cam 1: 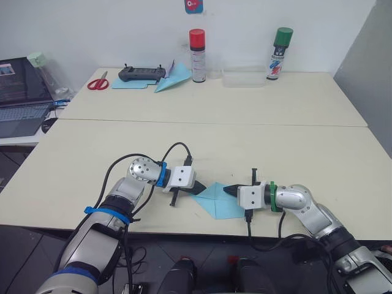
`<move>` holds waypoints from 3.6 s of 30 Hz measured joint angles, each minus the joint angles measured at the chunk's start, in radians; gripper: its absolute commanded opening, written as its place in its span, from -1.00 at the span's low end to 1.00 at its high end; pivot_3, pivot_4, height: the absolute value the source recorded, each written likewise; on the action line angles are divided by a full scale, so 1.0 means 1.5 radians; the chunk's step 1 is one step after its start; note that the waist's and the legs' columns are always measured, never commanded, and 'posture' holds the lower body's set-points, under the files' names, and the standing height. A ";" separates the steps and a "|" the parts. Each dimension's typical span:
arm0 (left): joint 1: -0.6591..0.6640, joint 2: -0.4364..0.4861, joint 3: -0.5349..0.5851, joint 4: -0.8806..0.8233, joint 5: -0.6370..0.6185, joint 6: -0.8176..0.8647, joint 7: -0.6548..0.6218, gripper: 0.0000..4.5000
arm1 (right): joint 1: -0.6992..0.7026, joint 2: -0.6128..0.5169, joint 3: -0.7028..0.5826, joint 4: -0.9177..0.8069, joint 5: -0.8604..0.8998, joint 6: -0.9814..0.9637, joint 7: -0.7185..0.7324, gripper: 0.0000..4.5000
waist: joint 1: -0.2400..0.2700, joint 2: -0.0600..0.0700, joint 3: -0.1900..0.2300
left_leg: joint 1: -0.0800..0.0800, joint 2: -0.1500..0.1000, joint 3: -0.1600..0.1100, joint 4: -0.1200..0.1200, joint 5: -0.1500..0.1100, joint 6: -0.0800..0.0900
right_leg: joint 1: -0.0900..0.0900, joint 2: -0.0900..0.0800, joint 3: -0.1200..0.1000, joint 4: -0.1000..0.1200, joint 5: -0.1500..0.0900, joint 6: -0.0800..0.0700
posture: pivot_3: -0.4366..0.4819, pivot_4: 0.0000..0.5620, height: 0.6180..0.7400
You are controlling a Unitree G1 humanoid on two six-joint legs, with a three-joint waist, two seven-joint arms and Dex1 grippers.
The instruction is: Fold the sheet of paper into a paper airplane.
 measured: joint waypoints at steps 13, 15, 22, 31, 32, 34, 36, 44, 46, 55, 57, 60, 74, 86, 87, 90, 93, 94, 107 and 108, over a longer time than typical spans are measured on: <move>0.004 0.004 0.064 0.003 -0.042 0.162 0.017 -1.00 | 0.012 0.013 -0.009 -0.048 0.050 0.124 0.045 -0.99 | -0.001 0.000 -0.002 | 0.000 0.000 -0.001 -0.001 0.000 0.000 | -0.001 0.000 -0.001 0.000 0.000 0.000 | -0.05 -0.47 1.00; -0.004 0.023 0.089 0.004 -0.052 0.210 0.025 -1.00 | 0.011 0.013 -0.007 -0.047 0.049 0.119 0.045 -0.99 | -0.003 0.000 -0.002 | -0.001 0.000 -0.001 -0.001 0.000 0.000 | -0.002 0.000 -0.001 0.000 0.000 0.000 | -0.05 -0.47 1.00; 0.043 0.039 0.147 -0.253 -0.143 0.381 0.017 -1.00 | 0.005 0.016 -0.005 -0.038 0.049 0.105 0.053 -0.99 | -0.013 -0.001 -0.002 | -0.002 0.000 0.000 -0.001 0.000 0.000 | -0.001 -0.001 0.000 -0.001 0.000 0.000 | -0.05 -0.47 1.00; 0.155 0.028 0.081 -0.310 -0.086 0.356 0.055 -1.00 | -0.001 0.027 -0.003 -0.028 0.046 0.102 0.052 -0.99 | -0.014 -0.001 -0.002 | -0.001 0.001 -0.001 -0.003 0.000 0.000 | -0.002 -0.001 0.000 -0.001 -0.001 -0.001 | -0.05 -0.47 1.00; 0.156 0.026 0.077 -0.307 -0.083 0.352 0.058 -1.00 | -0.001 0.027 -0.003 -0.028 0.046 0.102 0.052 -0.99 | -0.014 -0.001 -0.002 | -0.001 0.001 -0.001 -0.003 0.000 0.000 | -0.002 -0.001 0.000 -0.001 -0.001 -0.001 | -0.05 -0.47 1.00; 0.158 0.023 0.070 -0.300 -0.074 0.340 0.060 -1.00 | -0.001 0.027 -0.003 -0.028 0.045 0.102 0.052 -0.99 | -0.014 -0.001 -0.002 | -0.001 0.001 0.000 -0.004 0.000 0.000 | -0.002 -0.001 0.000 -0.001 -0.001 -0.001 | -0.05 -0.47 1.00; 0.161 0.024 0.065 -0.298 -0.063 0.324 0.059 -1.00 | -0.001 0.027 -0.003 -0.029 0.045 0.102 0.053 -0.99 | -0.014 -0.001 -0.002 | -0.001 0.001 0.000 -0.004 0.000 0.000 | -0.002 -0.001 0.000 -0.001 -0.001 -0.001 | -0.05 -0.47 1.00; 0.184 0.029 0.055 -0.279 -0.057 0.254 0.062 -1.00 | 0.011 0.046 -0.022 -0.065 0.100 0.199 0.074 -0.83 | -0.014 0.000 -0.002 | 0.000 0.001 0.000 -0.004 0.000 0.000 | -0.002 -0.001 0.001 -0.001 -0.001 -0.002 | -0.05 -0.47 1.00; 0.184 0.029 0.054 -0.270 -0.057 0.235 0.064 -1.00 | 0.014 0.061 -0.023 -0.095 0.142 0.258 0.094 -0.59 | -0.014 0.000 -0.002 | 0.000 0.001 0.000 -0.004 0.000 0.000 | -0.002 -0.001 0.001 -0.001 -0.001 -0.002 | -0.05 -0.47 1.00; 0.167 0.013 0.048 -0.240 -0.058 0.224 0.073 -1.00 | -0.012 0.091 -0.037 -0.192 0.231 0.439 0.098 -0.37 | -0.008 0.001 -0.003 | 0.000 0.000 -0.001 -0.004 0.000 0.000 | -0.001 -0.002 0.000 -0.001 -0.001 -0.001 | -0.05 -0.47 1.00; 0.164 0.013 0.045 -0.238 -0.058 0.224 0.071 -1.00 | -0.012 0.080 -0.019 -0.183 0.215 0.446 0.098 -0.68 | -0.007 0.001 -0.003 | 0.000 0.000 -0.001 -0.004 0.000 0.000 | -0.001 -0.002 0.000 -0.001 -0.001 -0.001 | -0.05 -0.47 1.00; 0.157 0.013 0.044 -0.230 -0.058 0.224 0.066 -1.00 | -0.009 0.081 -0.001 -0.160 0.195 0.445 0.090 -0.99 | -0.006 0.001 -0.003 | 0.000 0.000 -0.001 -0.004 0.000 0.000 | -0.001 -0.002 0.000 -0.001 -0.001 -0.001 | -0.05 -0.47 1.00; 0.129 0.007 0.025 -0.199 -0.058 0.224 0.056 -1.00 | 0.009 0.055 0.017 -0.160 0.155 0.433 0.078 -0.99 | 0.002 0.001 -0.006 | 0.002 0.000 -0.001 -0.004 0.000 0.000 | 0.001 -0.002 0.000 -0.001 -0.001 -0.001 | -0.05 -0.47 1.00; 0.111 -0.003 0.026 -0.163 -0.058 0.224 0.058 -1.00 | 0.105 0.015 -0.021 -0.247 0.161 0.465 0.040 -0.99 | 0.005 0.001 -0.009 | 0.004 0.001 -0.002 -0.005 0.000 0.000 | 0.003 -0.002 -0.001 -0.003 -0.001 -0.001 | -0.05 -0.47 1.00; 0.109 -0.003 0.026 -0.160 -0.058 0.224 0.059 -1.00 | 0.112 0.015 -0.026 -0.253 0.163 0.472 0.036 -0.99 | 0.006 0.001 -0.009 | 0.004 0.000 -0.002 -0.005 0.000 0.000 | 0.003 -0.002 -0.001 -0.003 -0.001 -0.002 | -0.05 -0.47 1.00; 0.108 -0.004 0.026 -0.155 -0.058 0.224 0.059 -1.00 | 0.120 0.014 -0.037 -0.261 0.173 0.488 0.028 -0.99 | 0.006 0.001 -0.009 | 0.004 0.001 -0.002 -0.005 0.000 0.000 | 0.003 -0.002 -0.001 -0.003 -0.001 -0.002 | -0.05 -0.47 1.00; 0.109 -0.005 0.025 -0.155 -0.058 0.224 0.058 -1.00 | 0.139 0.007 -0.070 -0.282 0.196 0.530 0.020 -0.99 | 0.006 0.001 -0.009 | 0.004 0.001 -0.002 -0.005 0.000 0.000 | 0.003 -0.002 -0.001 -0.004 -0.001 -0.002 | -0.05 -0.47 1.00; 0.109 -0.005 0.025 -0.155 -0.058 0.224 0.058 -1.00 | 0.147 0.004 -0.080 -0.290 0.206 0.545 0.018 -0.99 | 0.006 0.001 -0.009 | 0.004 0.001 -0.002 -0.005 0.000 0.000 | 0.003 -0.003 -0.001 -0.004 -0.001 -0.002 | -0.05 -0.47 1.00; 0.109 -0.007 0.026 -0.155 -0.058 0.222 0.052 -1.00 | 0.162 0.004 -0.176 -0.352 0.328 0.707 0.005 -0.99 | 0.005 0.002 -0.009 | 0.004 0.001 -0.002 -0.008 0.000 0.000 | 0.006 -0.002 -0.002 -0.010 -0.002 -0.003 | -0.05 -0.47 1.00; 0.109 -0.007 0.026 -0.156 -0.058 0.222 0.051 -1.00 | 0.156 0.008 -0.174 -0.357 0.334 0.705 0.002 -0.99 | 0.005 0.002 -0.009 | 0.004 0.001 -0.002 -0.008 0.000 0.000 | 0.006 -0.002 -0.002 -0.010 -0.001 -0.001 | -0.05 -0.47 1.00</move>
